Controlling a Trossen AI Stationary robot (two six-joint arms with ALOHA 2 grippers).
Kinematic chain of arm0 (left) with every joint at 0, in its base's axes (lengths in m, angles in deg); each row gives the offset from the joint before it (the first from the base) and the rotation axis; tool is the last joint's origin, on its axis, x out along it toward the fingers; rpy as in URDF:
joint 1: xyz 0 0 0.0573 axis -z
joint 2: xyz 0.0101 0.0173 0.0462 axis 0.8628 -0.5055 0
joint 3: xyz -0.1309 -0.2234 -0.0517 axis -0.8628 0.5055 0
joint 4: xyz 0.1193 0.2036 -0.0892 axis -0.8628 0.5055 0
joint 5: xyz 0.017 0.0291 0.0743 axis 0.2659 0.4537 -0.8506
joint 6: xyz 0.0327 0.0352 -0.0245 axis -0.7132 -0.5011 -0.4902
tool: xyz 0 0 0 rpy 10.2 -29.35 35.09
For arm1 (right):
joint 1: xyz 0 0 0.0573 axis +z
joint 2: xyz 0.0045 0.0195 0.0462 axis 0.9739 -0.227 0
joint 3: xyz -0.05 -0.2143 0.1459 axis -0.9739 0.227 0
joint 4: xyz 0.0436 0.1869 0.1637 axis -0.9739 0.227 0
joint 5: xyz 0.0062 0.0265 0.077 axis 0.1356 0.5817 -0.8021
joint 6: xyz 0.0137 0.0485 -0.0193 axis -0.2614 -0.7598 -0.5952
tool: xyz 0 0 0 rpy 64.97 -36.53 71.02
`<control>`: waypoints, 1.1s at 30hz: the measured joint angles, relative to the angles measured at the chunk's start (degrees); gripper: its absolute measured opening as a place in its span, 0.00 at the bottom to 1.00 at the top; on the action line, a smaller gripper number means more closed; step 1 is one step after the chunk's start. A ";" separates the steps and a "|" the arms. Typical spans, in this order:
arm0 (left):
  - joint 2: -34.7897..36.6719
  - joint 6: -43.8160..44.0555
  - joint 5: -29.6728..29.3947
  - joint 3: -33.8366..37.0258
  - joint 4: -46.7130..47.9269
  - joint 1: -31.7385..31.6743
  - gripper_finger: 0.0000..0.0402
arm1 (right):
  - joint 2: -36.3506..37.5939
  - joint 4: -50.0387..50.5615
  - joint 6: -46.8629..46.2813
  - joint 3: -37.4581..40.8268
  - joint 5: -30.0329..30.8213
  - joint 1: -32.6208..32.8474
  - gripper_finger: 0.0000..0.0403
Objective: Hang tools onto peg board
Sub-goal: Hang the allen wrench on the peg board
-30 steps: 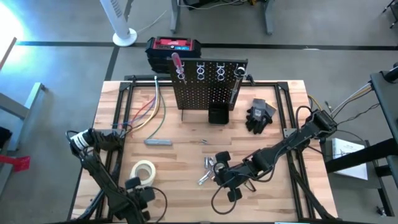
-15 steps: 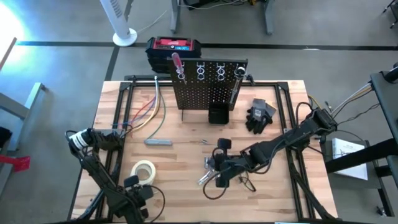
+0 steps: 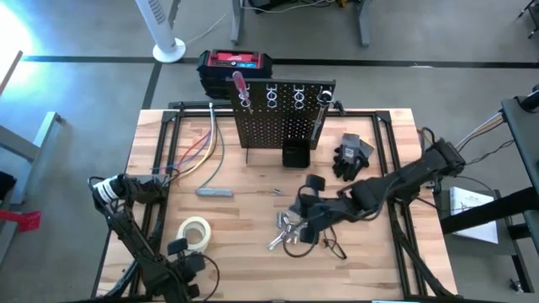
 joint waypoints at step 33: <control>7.93 20.72 -76.91 -1.75 -0.17 -7.65 0.00 | -5.68 -70.65 17.75 34.08 9.11 11.38 0.37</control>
